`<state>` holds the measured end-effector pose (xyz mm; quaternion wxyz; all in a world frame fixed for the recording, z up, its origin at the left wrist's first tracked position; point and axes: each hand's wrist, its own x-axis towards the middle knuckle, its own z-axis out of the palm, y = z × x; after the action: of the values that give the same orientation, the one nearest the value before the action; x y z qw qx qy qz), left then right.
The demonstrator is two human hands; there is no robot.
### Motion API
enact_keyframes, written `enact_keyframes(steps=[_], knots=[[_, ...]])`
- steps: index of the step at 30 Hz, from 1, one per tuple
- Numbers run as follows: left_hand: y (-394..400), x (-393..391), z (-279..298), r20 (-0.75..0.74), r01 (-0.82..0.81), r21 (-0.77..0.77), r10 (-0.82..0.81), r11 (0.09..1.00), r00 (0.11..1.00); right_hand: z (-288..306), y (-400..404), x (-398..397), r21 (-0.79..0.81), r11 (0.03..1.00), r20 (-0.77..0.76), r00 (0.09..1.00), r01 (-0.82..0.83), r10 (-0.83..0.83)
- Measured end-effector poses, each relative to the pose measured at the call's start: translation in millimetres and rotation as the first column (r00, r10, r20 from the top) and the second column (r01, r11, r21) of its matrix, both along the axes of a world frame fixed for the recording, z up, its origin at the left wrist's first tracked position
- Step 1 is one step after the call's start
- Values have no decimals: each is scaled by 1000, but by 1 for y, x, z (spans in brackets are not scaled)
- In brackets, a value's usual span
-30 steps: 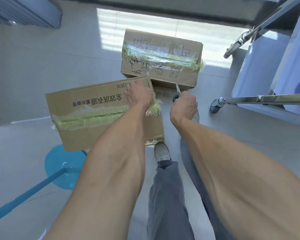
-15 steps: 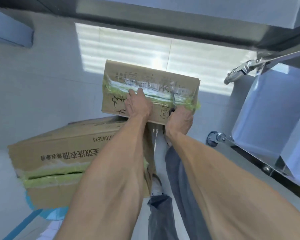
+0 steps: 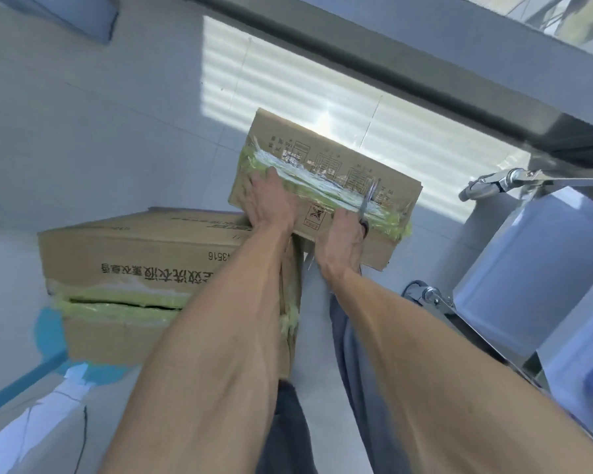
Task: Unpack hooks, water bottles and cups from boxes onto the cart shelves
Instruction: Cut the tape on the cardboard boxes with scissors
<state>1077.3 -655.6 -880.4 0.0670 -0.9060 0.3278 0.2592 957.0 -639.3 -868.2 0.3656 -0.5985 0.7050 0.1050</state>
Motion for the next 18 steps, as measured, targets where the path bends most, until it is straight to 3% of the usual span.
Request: enact_keyframes(steps=[4,8,12,15,18], knots=[[31,49,28,78,-133,-12,133,991,988,38,43,40,-68,978,65,977,-198,202],[92,92,60,110,-198,-24,200,980,974,71,105,84,-152,864,156,851,-481,501],[175,117,78,158,-328,-45,331,944,930,84,174,119,-57,803,249,771,-593,587],[238,130,80,165,-414,-58,418,908,893,79,219,130,48,731,179,726,-681,664],[308,142,79,138,-473,-52,476,879,869,75,256,141,36,659,-20,659,-751,752]])
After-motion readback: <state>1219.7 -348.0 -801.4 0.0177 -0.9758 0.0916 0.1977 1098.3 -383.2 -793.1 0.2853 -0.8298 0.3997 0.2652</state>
